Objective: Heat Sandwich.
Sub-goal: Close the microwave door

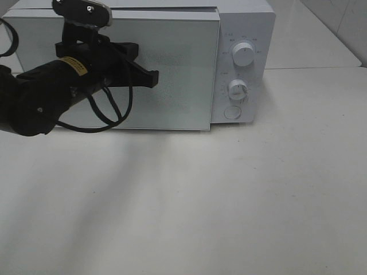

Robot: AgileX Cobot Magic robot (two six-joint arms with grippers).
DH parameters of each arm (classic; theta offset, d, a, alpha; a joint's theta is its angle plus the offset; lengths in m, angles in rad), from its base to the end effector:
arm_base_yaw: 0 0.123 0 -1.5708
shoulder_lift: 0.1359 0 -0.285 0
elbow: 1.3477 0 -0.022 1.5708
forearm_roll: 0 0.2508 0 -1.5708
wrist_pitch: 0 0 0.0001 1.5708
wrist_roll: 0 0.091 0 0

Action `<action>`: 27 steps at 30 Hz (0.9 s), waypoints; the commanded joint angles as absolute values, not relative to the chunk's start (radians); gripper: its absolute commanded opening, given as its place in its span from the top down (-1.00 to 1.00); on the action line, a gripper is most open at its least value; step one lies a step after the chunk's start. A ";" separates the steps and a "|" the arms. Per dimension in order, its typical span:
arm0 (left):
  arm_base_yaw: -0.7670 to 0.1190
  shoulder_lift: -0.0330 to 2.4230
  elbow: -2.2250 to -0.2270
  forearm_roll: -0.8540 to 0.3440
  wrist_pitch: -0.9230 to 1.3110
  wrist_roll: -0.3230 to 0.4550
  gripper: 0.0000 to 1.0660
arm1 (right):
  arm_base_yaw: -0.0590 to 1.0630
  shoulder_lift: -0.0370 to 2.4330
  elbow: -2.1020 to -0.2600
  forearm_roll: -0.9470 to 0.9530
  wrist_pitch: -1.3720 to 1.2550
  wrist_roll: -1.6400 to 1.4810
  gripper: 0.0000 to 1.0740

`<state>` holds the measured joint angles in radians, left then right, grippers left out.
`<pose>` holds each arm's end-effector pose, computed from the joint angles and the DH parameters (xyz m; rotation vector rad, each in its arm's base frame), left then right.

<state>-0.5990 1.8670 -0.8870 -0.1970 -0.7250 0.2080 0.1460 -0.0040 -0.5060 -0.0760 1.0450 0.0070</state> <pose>0.3226 -0.2060 0.1842 0.4764 1.6892 -0.2805 -0.0047 -0.0067 0.2804 -0.1368 2.0117 0.0067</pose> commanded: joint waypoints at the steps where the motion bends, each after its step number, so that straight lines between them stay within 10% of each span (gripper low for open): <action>1: -0.610 1.883 -0.928 -0.206 -0.712 0.208 1.00 | 0.140 -0.030 -0.505 -0.073 1.033 0.006 -0.38; 27: -0.632 2.035 -1.195 -0.207 -0.591 0.207 1.00 | 0.140 -0.030 -0.505 -0.073 1.033 0.006 -0.38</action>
<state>-0.6630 2.0310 -1.1640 -0.1210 -0.5420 0.2090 0.1460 -0.0040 -0.5060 -0.0760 1.0450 0.0070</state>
